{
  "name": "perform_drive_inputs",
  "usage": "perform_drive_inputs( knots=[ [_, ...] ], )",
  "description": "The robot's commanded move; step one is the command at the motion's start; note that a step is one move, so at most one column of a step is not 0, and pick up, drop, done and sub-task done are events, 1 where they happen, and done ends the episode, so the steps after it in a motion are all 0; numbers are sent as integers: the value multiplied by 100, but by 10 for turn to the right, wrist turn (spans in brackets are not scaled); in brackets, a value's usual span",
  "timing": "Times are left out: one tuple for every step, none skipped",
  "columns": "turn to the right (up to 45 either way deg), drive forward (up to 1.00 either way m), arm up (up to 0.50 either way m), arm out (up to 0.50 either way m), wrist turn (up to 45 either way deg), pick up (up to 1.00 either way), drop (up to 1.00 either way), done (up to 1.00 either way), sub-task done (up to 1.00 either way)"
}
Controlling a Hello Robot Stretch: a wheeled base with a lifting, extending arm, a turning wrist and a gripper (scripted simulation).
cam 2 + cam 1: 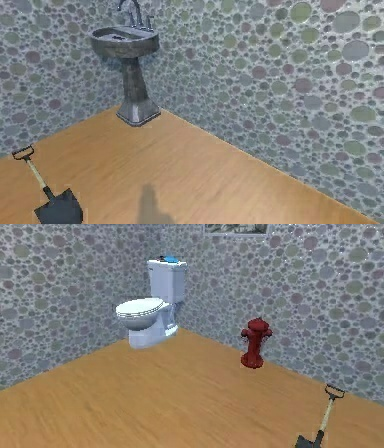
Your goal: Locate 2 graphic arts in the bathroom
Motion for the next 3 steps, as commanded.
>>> perform_drive_inputs(
  knots=[
    [0, 50, 0, 0, 0, 0, 0, 0, 0],
    [180, 0, 0, 0, 0, 0, 0, 0, 0],
    [0, 90, 0, 0, 0, 0, 0, 0, 0]
  ],
)
